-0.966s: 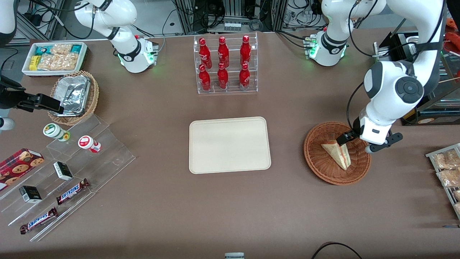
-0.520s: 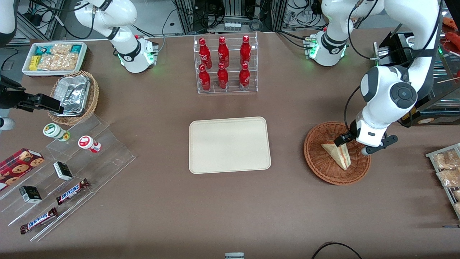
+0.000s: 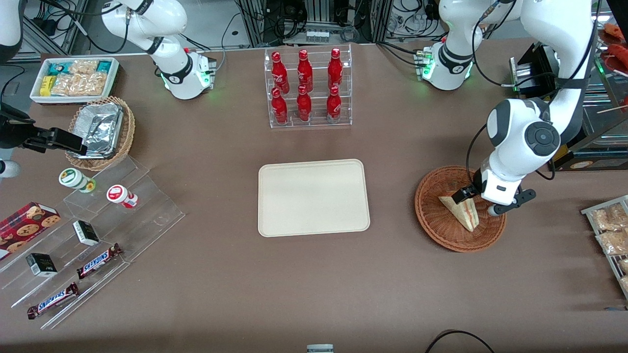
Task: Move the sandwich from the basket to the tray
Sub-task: 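Lower the left gripper and grasp the wrapped sandwich by its edge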
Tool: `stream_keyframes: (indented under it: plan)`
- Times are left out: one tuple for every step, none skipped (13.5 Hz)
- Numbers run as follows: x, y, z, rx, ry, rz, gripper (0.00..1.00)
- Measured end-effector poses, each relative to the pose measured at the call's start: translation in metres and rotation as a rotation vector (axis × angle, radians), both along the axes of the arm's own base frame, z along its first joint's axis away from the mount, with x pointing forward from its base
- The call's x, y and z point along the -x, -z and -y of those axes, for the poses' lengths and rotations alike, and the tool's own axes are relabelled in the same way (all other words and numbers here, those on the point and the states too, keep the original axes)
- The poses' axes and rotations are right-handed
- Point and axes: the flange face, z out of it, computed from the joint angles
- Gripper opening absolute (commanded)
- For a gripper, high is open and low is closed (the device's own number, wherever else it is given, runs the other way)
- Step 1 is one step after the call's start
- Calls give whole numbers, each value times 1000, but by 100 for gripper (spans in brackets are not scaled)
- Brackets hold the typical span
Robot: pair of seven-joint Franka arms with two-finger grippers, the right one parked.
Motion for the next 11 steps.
stream_keyframes:
  plan:
    - [2, 4, 0, 0, 0, -6, 100]
    - [3, 7, 0, -1, -1, -11, 100]
    - [3, 9, 0, 0, -1, -13, 100]
    - [3, 12, 0, 1, -1, -8, 100]
    - [3, 16, 0, 2, -1, -5, 100]
    - [3, 21, 0, 3, -2, -8, 100]
    - [3, 25, 0, 3, -2, -10, 100]
    - [3, 29, 0, 5, -2, -7, 100]
    - [2, 32, 0, 6, -2, -1, 98]
    - [2, 34, 0, 7, -3, -2, 77]
    - [2, 37, 0, 7, -3, -4, 41]
